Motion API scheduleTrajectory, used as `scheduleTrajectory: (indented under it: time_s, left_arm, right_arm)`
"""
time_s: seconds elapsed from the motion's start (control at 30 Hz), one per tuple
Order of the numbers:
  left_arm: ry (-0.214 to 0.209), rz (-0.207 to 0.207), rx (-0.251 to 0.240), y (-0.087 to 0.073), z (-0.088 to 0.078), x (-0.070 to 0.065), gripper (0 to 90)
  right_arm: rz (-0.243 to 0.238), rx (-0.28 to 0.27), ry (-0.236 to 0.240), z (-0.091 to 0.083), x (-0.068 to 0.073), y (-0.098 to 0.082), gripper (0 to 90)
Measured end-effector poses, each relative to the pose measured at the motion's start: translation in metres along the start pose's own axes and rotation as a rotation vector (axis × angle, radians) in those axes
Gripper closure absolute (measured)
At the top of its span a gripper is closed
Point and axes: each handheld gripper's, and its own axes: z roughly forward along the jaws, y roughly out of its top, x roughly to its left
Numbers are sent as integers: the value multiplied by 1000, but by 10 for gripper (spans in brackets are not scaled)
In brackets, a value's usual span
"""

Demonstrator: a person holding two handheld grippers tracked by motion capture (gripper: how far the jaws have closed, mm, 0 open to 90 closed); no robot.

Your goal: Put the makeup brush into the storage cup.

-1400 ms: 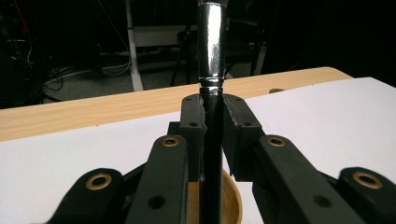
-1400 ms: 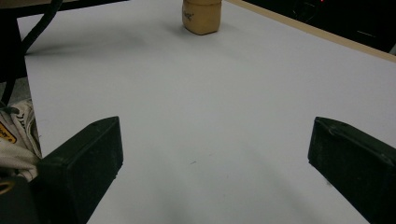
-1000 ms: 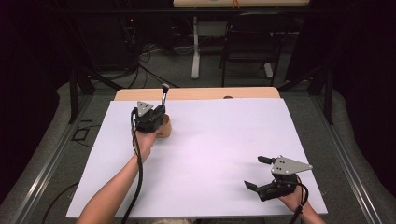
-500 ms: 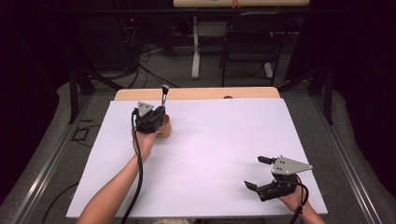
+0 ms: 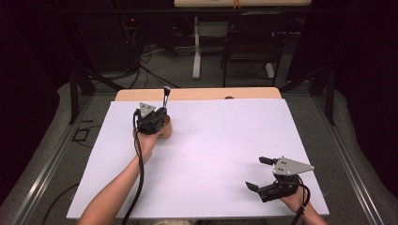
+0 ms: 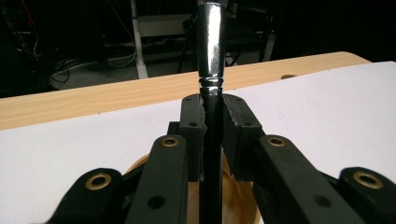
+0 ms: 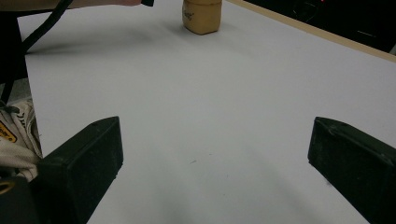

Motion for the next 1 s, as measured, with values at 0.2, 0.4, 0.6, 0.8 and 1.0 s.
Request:
scheduleTrajectory:
  time_s: [0.2, 0.4, 0.6, 0.8, 1.0]
  left_arm:
    - [-30, -12, -23, 3, -4, 2, 578]
    - [-39, -1, -20, 10, -14, 3, 230]
    - [-63, 33, -21, 14, -28, 3, 135]
    - [-83, 57, -29, 16, -47, 4, 70]
    - [-104, 55, -41, 15, -62, 5, 4]
  right_arm:
    - [-3, -2, 0, -1, 0, 0, 27]
    - [-1, -6, -2, -1, 0, 0, 27]
    - [-1, -6, -4, -2, -1, 0, 27]
    - [0, -9, -6, -2, 0, 1, 26]
    - [1, -9, -5, -3, 0, 1, 24]
